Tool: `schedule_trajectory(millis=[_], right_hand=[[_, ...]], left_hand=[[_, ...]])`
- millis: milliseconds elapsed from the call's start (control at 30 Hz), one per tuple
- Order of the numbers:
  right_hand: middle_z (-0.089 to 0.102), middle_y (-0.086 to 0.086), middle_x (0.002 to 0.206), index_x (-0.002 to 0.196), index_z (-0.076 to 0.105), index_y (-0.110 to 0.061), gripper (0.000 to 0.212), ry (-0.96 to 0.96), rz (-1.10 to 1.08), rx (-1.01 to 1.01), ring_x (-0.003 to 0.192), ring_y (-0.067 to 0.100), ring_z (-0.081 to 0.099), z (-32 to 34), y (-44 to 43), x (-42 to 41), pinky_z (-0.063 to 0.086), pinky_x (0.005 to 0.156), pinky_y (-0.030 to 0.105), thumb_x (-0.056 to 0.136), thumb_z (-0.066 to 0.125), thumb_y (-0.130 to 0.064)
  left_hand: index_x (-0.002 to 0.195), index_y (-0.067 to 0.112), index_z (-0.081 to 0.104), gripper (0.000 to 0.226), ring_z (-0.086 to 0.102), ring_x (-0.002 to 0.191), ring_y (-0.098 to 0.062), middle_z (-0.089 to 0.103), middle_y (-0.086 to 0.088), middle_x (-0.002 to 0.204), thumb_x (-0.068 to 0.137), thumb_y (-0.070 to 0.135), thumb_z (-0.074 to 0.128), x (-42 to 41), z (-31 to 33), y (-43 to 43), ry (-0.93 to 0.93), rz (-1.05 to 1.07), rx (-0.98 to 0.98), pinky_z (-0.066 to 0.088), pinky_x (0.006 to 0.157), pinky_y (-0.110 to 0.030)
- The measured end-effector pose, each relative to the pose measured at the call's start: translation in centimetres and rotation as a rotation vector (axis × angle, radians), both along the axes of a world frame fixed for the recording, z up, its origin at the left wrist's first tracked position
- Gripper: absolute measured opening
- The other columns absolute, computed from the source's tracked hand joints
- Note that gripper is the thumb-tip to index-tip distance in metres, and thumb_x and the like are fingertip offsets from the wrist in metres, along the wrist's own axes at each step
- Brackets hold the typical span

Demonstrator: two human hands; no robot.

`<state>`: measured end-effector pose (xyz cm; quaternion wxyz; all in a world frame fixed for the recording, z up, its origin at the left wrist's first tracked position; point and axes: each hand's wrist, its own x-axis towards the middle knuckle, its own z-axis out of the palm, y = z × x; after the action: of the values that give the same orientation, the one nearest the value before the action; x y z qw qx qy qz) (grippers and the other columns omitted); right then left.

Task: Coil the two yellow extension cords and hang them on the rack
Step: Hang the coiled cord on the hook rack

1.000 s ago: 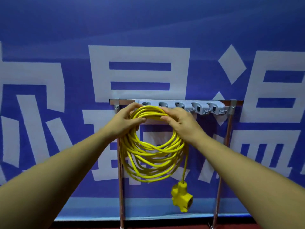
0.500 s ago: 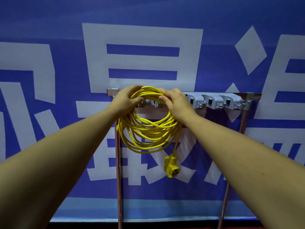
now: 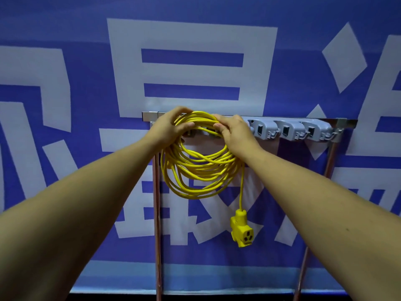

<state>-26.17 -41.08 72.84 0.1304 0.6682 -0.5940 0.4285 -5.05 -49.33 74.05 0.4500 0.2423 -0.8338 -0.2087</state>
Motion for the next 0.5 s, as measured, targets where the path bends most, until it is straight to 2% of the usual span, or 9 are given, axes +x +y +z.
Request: schedule_trajectory(millis=[133,167,267,400,500], right_hand=[[0.042,0.011,0.109,0.143,0.047,-0.027,0.04,-0.04,0.055,0.075,0.096,0.018,0.052,0.0,0.7,0.3,0.039,0.091,0.024,0.104,0.039,-0.021],[0.042,0.009,0.11,0.143,0.047,-0.024,0.04,-0.059,0.058,0.072,0.098,0.017,0.05,0.0,0.6,0.4,0.038,0.091,0.022,0.104,0.041,-0.019],[0.05,0.003,0.106,0.135,0.057,-0.021,0.036,-0.141,0.051,-0.016,0.098,0.011,0.048,0.1,0.6,0.6,0.035,0.086,0.017,0.099,0.051,-0.017],[0.071,-0.002,0.109,0.116,0.072,-0.022,0.027,-0.315,0.062,-0.139,0.101,0.007,0.061,-0.3,0.8,1.1,0.047,0.089,0.019,0.091,0.064,-0.018],[0.073,0.001,0.107,0.112,0.073,-0.015,0.023,-0.325,0.053,-0.185,0.097,0.004,0.061,-0.7,1.2,1.3,0.043,0.082,0.004,0.09,0.065,-0.016]], left_hand=[[0.119,0.033,0.059,0.025,0.069,0.089,-0.026,0.046,-0.013,0.117,0.094,0.037,0.06,-0.4,-0.8,-0.2,0.053,0.003,0.027,0.061,0.064,-0.031],[0.121,0.032,0.059,0.026,0.067,0.092,-0.027,0.044,-0.013,0.118,0.095,0.037,0.059,-0.5,-1.0,-0.2,0.057,0.013,0.032,0.062,0.066,-0.031],[0.126,0.027,0.058,0.029,0.066,0.095,-0.024,0.05,-0.013,0.119,0.098,0.033,0.055,-0.6,-0.9,-0.1,0.059,0.001,0.053,0.059,0.065,-0.026],[0.123,0.023,0.059,0.026,0.068,0.095,-0.022,0.061,-0.012,0.113,0.097,0.025,0.057,-0.2,-0.8,0.3,0.108,-0.092,0.155,0.059,0.072,-0.028],[0.122,0.02,0.062,0.027,0.068,0.095,-0.024,0.064,-0.012,0.111,0.096,0.02,0.06,-0.1,-0.9,0.5,0.174,-0.161,0.262,0.059,0.077,-0.032]])
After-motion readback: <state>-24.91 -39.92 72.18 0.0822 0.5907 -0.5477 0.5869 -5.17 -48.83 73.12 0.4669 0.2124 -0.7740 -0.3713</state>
